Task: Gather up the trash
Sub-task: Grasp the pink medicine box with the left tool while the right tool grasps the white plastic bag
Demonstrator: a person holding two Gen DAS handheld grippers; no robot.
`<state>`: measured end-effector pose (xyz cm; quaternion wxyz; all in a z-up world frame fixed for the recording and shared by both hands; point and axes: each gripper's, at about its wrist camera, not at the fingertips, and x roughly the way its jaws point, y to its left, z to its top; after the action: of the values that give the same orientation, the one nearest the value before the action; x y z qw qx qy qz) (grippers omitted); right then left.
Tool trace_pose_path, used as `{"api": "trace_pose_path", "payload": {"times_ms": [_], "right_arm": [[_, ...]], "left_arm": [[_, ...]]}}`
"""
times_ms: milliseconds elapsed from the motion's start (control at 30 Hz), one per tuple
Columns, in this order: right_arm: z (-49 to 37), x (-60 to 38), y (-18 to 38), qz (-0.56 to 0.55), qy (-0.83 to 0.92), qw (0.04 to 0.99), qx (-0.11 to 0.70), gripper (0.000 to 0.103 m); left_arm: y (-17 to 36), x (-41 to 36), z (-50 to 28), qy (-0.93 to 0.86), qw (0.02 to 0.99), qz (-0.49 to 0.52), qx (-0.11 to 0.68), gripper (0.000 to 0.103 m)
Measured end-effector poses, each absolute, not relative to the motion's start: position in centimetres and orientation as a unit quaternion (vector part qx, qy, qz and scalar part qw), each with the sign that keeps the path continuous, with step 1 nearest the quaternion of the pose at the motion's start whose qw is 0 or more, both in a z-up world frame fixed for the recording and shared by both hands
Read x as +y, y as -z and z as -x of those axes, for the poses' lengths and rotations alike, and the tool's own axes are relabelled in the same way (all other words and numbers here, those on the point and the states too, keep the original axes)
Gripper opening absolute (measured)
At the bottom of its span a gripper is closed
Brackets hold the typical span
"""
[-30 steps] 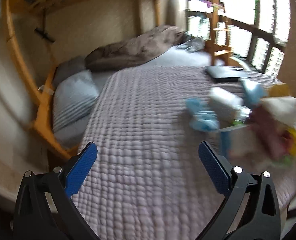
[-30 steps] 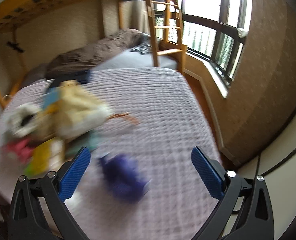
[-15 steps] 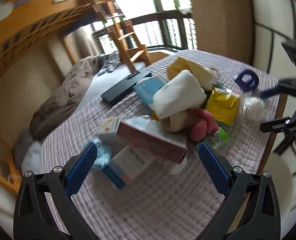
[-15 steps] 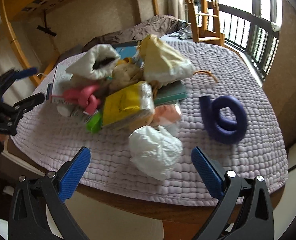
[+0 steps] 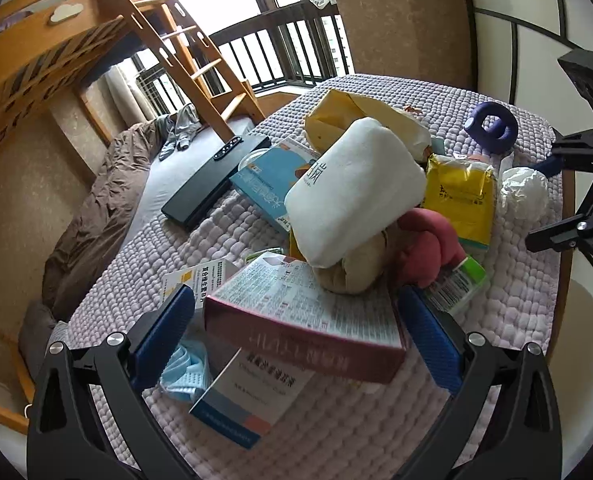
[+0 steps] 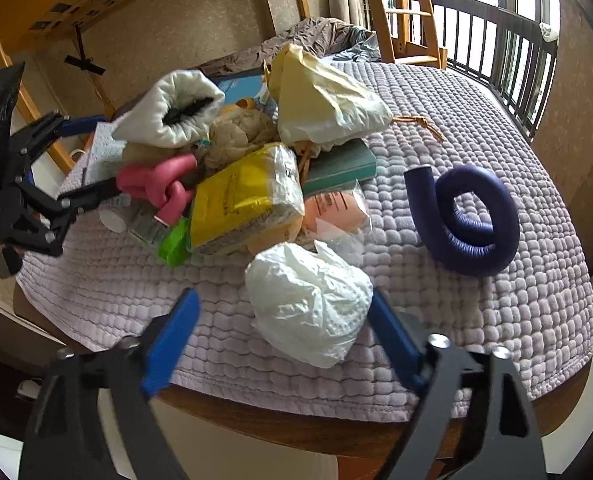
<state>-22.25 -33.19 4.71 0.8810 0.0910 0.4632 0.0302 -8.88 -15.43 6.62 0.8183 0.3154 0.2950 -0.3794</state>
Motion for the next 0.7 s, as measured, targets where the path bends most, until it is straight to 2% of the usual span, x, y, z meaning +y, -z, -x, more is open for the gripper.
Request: {"api": "trace_pose_path", "payload": {"times_ms": [100, 133, 233, 300, 400, 467, 500, 567, 700], "right_arm": [[22.3, -32.8, -4.3, -0.065, -0.015, 0.883, 0.465, 0.057], [22.3, -32.7, -4.3, -0.06, -0.012, 0.884, 0.464, 0.05], [22.3, -33.0, -4.3, -0.069, -0.014, 0.884, 0.462, 0.046], [22.6, -33.1, -4.6, -0.077, -0.017, 0.885, 0.459, 0.046], [22.7, -32.9, -5.1, -0.071, -0.017, 0.889, 0.453, 0.046], [22.6, -32.9, -5.6, -0.065, -0.018, 0.889, 0.452, 0.046], [22.5, -32.7, -5.6, -0.061, -0.02, 0.89, 0.452, 0.046], [22.4, -32.4, -5.8, -0.059, -0.022, 0.89, 0.451, 0.047], [22.0, -32.0, -5.8, -0.059, -0.027, 0.89, 0.452, 0.048]], "left_arm": [[-6.4, -15.7, 8.9, 0.383, 0.816, -0.322, 0.291, 0.101], [-6.4, -15.7, 9.0, 0.388, 0.814, -0.321, 0.291, 0.096], [-6.4, -15.7, 9.0, 0.385, 0.816, -0.319, 0.289, 0.089], [-6.5, -15.6, 8.8, 0.381, 0.82, -0.312, 0.291, 0.08], [-7.0, -15.0, 8.7, 0.382, 0.825, -0.294, 0.297, 0.079], [-7.0, -14.8, 8.8, 0.378, 0.825, -0.293, 0.301, 0.081], [-7.0, -14.8, 8.8, 0.376, 0.826, -0.292, 0.3, 0.09], [-7.2, -14.5, 9.0, 0.371, 0.832, -0.283, 0.301, 0.102], [-7.2, -14.1, 10.2, 0.372, 0.831, -0.302, 0.281, 0.102]]}}
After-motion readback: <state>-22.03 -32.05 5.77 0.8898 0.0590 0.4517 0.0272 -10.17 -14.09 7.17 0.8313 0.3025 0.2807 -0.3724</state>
